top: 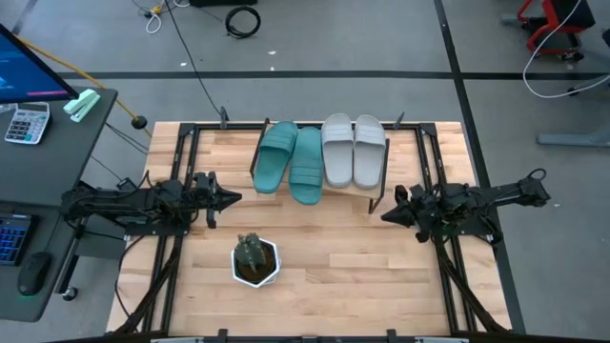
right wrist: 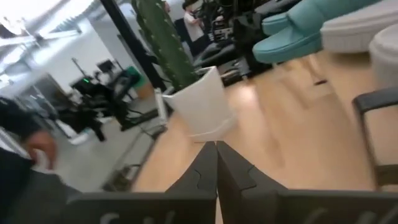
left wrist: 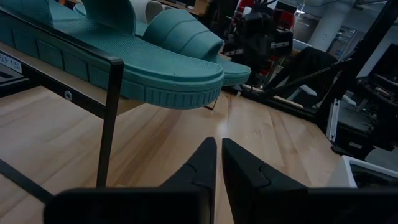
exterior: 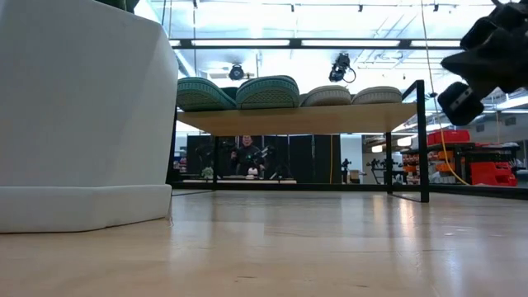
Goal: Pick and place slides into the shelf
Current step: Return to Home Position
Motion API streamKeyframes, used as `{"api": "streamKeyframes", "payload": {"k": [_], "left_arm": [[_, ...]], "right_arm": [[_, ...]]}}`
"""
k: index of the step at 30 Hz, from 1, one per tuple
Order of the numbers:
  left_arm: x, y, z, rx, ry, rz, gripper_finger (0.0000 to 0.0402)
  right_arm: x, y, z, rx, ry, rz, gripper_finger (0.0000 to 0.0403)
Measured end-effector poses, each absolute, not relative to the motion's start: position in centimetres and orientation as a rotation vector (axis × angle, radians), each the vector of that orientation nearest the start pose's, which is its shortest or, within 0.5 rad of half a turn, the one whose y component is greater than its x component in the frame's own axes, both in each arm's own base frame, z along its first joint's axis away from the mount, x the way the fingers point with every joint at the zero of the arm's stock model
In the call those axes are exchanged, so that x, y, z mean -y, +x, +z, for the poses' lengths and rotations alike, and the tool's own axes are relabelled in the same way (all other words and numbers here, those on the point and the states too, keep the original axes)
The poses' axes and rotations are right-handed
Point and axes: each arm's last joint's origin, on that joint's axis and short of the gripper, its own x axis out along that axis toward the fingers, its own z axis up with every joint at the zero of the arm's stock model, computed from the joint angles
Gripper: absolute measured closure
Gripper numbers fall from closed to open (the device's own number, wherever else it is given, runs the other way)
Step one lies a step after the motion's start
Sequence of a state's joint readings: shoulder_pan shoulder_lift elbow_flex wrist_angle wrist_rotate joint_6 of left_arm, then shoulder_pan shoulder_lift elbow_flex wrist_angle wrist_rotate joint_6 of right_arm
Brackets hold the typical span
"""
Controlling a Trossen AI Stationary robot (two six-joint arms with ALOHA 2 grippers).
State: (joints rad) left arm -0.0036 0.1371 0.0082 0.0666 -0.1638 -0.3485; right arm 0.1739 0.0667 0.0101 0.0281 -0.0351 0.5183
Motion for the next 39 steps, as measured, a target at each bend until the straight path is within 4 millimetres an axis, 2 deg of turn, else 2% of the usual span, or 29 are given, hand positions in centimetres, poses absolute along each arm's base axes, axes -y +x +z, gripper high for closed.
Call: {"api": "streamKeyframes", "payload": {"k": [6, 13, 19, 27, 34, 39], "left_arm": [[-0.4, 10.5, 16.2, -0.034, -0.342, 0.169, 0.0361], [-0.4, 10.5, 16.2, -0.034, -0.342, 0.169, 0.036], [-0.4, 10.5, 16.2, -0.034, -0.342, 0.169, 0.037], [-0.4, 10.5, 16.2, -0.034, -0.342, 0.169, 0.037], [-0.4, 10.5, 16.2, -0.034, -0.342, 0.169, 0.036], [-0.4, 10.5, 16.2, -0.034, -0.342, 0.169, 0.0365]], "right_arm": [[-1.8, 10.3, 16.0, -0.11, 0.322, 0.146, 0.0403], [-1.9, 11.0, 14.6, -0.244, 0.074, 0.146, 0.0403], [-1.7, 11.3, 14.1, -0.296, 0.057, 0.058, 0.0403], [-1.6, 11.3, 14.3, -0.275, 0.096, 0.045, 0.0403], [-1.4, 11.1, 16.3, -0.186, 0.096, -0.018, 0.0403], [-1.2, 10.3, 16.3, -0.257, 0.078, -0.033, 0.0403]]}}
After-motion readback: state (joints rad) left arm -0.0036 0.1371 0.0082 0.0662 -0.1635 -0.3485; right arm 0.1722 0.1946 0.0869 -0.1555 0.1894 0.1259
